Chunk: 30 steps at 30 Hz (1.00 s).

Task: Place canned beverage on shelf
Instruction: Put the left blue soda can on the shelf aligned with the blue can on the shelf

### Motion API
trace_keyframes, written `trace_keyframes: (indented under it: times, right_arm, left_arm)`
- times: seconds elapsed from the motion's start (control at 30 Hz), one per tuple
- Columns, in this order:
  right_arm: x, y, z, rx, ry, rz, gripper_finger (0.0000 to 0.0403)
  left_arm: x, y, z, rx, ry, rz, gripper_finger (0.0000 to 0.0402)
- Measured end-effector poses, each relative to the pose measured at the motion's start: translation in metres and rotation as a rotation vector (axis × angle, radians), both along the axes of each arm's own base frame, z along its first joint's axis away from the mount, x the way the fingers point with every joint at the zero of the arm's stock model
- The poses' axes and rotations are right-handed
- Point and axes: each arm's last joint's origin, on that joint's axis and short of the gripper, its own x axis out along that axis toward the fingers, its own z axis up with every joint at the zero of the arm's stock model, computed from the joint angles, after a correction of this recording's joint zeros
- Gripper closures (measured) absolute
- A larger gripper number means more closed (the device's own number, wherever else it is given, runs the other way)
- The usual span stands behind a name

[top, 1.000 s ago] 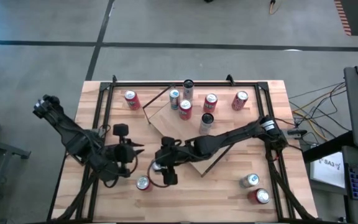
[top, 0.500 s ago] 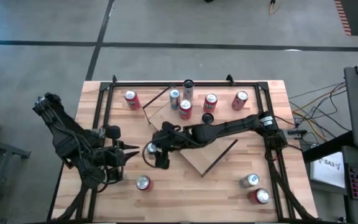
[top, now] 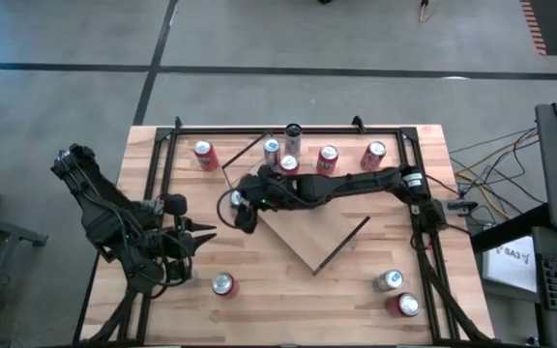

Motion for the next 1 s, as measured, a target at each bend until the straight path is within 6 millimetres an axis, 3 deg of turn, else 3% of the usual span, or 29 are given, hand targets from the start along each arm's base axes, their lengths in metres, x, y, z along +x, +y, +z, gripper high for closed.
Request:
trace_keyframes:
  times: [0.57, 1.0]
  right_arm:
    - [-0.005, -0.049, -0.004, 0.044, 0.021, -0.202, 0.0172]
    - [-0.010, -0.065, -0.007, 0.025, 0.068, -0.280, 0.0172]
  left_arm:
    - [0.000, 0.000, 0.000, -0.022, -0.006, 0.014, 0.0345]
    - [0.000, 0.000, -0.001, -0.020, -0.003, 0.013, 0.0345]
